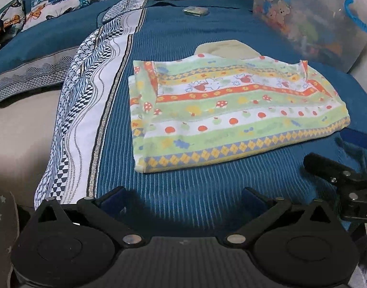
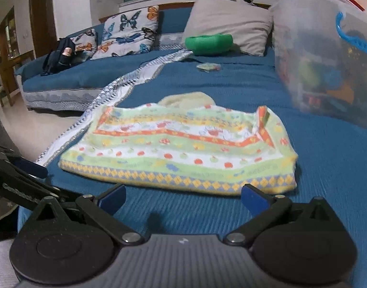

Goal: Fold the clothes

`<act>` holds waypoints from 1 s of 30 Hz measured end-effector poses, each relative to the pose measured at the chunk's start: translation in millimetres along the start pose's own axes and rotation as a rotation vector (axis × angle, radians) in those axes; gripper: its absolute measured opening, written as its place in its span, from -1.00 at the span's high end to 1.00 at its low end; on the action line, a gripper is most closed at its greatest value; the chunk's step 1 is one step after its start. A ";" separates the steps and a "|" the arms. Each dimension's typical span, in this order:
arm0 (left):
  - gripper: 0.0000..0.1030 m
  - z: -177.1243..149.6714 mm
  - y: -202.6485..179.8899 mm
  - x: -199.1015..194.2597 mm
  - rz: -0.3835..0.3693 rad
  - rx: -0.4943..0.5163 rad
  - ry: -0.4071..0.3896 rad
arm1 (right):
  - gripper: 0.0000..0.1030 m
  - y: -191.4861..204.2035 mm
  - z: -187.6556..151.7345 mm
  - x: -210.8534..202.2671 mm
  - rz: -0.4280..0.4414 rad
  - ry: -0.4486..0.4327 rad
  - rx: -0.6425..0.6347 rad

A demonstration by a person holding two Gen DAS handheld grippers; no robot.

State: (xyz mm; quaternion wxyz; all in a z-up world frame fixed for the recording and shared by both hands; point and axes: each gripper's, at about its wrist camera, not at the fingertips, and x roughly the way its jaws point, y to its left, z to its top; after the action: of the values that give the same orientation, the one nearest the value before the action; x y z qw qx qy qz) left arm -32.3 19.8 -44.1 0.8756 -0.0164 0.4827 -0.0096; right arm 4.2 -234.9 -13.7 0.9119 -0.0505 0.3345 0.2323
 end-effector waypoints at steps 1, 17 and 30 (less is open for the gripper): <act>-1.00 0.6 0.8 -1.1 0.005 0.000 -0.005 | -1.00 1.8 2.0 -0.6 0.011 -0.002 -0.010; -1.00 16.8 51.4 -4.7 0.124 -0.104 -0.042 | -0.95 67.1 38.8 33.1 0.168 0.079 -0.312; -1.00 35.7 112.3 -9.4 0.083 -0.331 -0.067 | -0.11 137.4 44.7 81.3 0.312 0.185 -0.586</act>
State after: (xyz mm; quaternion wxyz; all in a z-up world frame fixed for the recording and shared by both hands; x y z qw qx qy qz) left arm -7.0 133.0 -21.4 0.8760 -0.1408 0.4487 0.1067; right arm 21.9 -70.3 -22.1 0.7780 -0.2795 0.3384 0.4495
